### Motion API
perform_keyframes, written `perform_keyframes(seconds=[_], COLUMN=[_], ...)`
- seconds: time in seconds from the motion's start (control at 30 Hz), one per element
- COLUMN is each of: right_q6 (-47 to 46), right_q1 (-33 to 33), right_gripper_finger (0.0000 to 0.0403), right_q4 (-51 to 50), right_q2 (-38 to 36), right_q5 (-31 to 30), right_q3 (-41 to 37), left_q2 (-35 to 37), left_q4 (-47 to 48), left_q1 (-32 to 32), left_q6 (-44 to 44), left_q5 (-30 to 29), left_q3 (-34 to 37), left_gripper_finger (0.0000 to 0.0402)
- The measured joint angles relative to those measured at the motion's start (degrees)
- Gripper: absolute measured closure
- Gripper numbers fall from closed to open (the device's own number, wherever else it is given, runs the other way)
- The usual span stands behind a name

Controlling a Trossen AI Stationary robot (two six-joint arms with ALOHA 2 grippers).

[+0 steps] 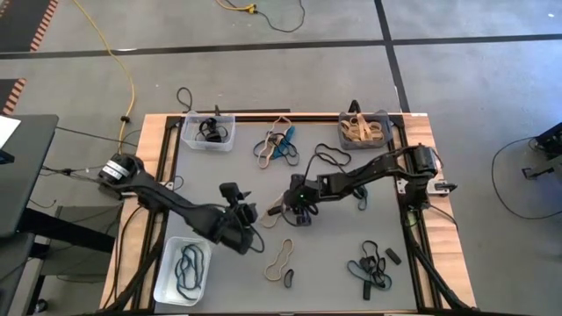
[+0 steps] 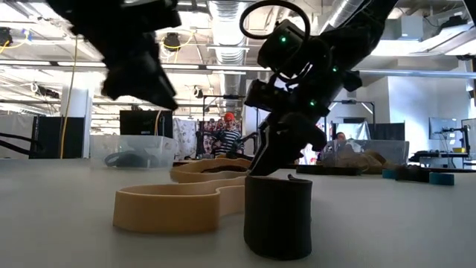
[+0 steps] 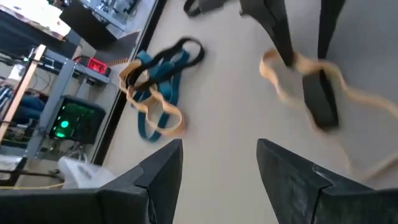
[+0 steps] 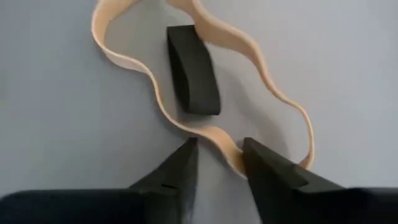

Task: Sort rubber bands into baskets
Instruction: Put the white rubber band into the black transparent bin

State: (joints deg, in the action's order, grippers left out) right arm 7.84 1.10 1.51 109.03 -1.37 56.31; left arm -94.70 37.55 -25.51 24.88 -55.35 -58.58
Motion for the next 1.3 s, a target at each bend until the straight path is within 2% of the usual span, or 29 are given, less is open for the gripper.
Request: perform_keyframes(seconds=[0.2, 0.23, 0.4, 0.57, 0.8, 1.07, 1.17, 1.3], right_q6=[2.0, 2.2, 3.2, 4.7, 5.1, 1.2, -0.6, -2.5], right_q1=[0.1, 0.3, 2.1, 3.3, 1.7, -6.3, -11.7, -20.6], right_gripper_finger=[0.0373, 0.0383, 0.0378, 0.0384, 0.0383, 0.0383, 0.0383, 0.0383], right_q4=[-2.9, -4.4, -14.0, -21.0, -28.9, -35.2, -37.3, -40.7], right_q2=[-0.1, -0.2, -3.8, -11.9, -24.1, -34.4, -36.2, -37.6], right_q5=[0.0, 0.0, -0.6, -2.4, -13.3, -22.4, -24.2, -24.5], right_q3=[0.4, 0.9, 2.9, 6.0, 7.4, 7.4, 7.4, 7.3], left_q2=[0.0, 0.0, 0.0, 0.0, 0.0, 0.0, 0.0, 0.0], left_q4=[-14.5, -16.1, -25.2, -38.1, -53.6, -72.4, -79.5, -84.3], left_q1=[2.8, 3.1, 4.4, 4.3, 4.4, 4.2, 3.7, 2.9], left_q6=[-9.3, -9.7, -9.6, -10.5, -13.2, -16.6, -20.8, -25.3], left_q5=[1.2, 1.7, 3.9, 4.1, 3.9, 3.6, 4.9, 8.3], left_q3=[3.8, 4.7, 10.3, 15.9, 22.2, 28.8, 29.9, 30.0], left_gripper_finger=[0.0205, 0.0205, 0.0205, 0.0205, 0.0205, 0.0205, 0.0205, 0.0205])
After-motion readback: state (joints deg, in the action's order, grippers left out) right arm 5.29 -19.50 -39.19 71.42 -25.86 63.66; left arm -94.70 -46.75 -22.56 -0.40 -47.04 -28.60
